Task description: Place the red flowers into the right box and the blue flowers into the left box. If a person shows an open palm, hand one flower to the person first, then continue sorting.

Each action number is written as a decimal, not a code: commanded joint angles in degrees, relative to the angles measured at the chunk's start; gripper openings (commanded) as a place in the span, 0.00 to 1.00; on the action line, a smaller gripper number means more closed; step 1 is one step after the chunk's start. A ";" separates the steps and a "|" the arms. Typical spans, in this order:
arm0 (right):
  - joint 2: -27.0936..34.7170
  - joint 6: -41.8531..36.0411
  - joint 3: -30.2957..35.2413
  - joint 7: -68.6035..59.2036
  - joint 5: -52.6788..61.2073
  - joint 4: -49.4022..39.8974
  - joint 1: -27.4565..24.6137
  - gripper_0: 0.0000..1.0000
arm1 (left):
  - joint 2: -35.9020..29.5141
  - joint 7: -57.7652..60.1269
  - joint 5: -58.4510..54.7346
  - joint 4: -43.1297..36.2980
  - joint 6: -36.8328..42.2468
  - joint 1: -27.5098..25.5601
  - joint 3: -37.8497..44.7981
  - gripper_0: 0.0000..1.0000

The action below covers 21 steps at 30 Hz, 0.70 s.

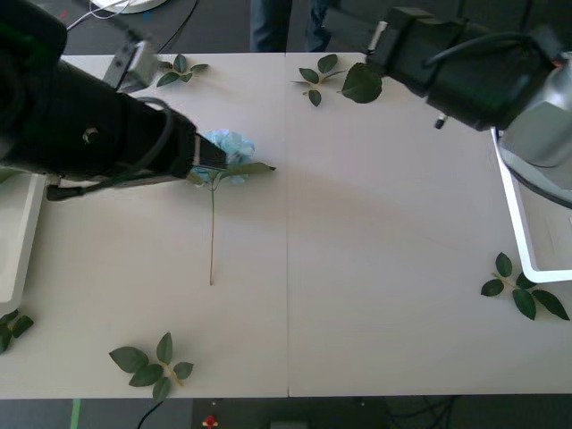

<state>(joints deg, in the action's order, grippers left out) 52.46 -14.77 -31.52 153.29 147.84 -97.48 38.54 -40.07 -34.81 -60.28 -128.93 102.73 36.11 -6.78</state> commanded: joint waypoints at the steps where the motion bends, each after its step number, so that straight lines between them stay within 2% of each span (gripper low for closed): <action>1: 4.06 -8.17 6.29 1.71 0.26 -0.87 -5.14 1.00 | 0.87 7.31 4.12 7.56 1.42 5.29 -4.55 1.00; 5: 7.04 -17.22 11.22 1.71 0.17 -0.87 -10.15 1.00 | 0.87 8.10 9.22 15.82 -5.26 5.82 -10.62 1.00; 9: 11.09 -27.95 17.81 1.71 -0.01 -0.87 -16.74 1.00 | 0.87 6.95 15.28 25.93 -16.95 6.26 -18.44 1.00; 13: 14.25 -37.35 25.45 1.71 -2.29 -0.87 -22.89 1.00 | 1.31 1.42 17.22 34.89 -24.78 7.14 -24.15 1.00; 16: 15.13 -43.41 30.20 1.71 -4.31 -0.87 -25.80 1.00 | 1.75 -1.75 17.13 38.58 -27.50 7.31 -25.65 1.00; 21: 15.92 -49.83 35.12 1.71 -5.63 -0.87 -29.22 1.00 | 1.84 -5.70 17.57 39.73 -27.59 7.31 -27.05 1.00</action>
<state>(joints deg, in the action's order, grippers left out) 65.51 -62.95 1.02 153.29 142.51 -97.45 10.85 -39.09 -35.92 -43.69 -89.02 75.96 40.29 -32.83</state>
